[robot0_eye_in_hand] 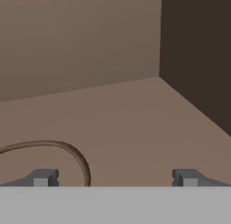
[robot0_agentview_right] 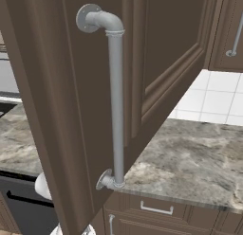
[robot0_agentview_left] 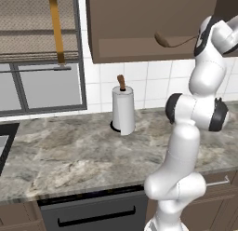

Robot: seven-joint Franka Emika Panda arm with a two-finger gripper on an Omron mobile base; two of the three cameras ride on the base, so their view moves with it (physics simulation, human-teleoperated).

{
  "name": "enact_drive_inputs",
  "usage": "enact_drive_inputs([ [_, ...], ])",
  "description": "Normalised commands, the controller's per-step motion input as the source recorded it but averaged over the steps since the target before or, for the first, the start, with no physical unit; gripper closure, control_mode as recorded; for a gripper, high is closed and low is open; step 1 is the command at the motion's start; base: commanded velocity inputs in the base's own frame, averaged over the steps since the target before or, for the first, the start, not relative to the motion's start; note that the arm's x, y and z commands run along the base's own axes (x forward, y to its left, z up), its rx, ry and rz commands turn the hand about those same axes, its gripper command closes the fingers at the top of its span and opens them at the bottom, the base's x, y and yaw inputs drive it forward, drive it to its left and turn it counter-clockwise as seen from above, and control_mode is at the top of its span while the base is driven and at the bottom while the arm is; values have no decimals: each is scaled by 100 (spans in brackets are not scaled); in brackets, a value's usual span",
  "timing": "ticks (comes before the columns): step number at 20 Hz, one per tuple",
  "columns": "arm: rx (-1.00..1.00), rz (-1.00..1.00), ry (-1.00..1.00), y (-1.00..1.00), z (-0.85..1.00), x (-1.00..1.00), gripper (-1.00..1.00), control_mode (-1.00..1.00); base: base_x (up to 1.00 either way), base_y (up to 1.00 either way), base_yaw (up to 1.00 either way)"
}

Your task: Open the cabinet and move the ladle to the pot. Then close the cabinet.

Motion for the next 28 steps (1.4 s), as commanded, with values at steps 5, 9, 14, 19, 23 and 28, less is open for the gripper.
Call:
enact_drive_inputs([
  [5,0,0,0,0,-13,36,-100,-100,0,0,0],
  [9,0,0,0,0,-4,31,-100,-100,0,0,0],
  [14,0,0,0,0,-7,9,100,-100,0,0,0],
  [19,0,0,2,0,-14,0,100,-100,0,0,0],
  [23,0,0,0,1,-16,-19,100,-100,0,0,0],
  [28,0,0,0,32,-20,-43,100,-100,0,0,0],
])
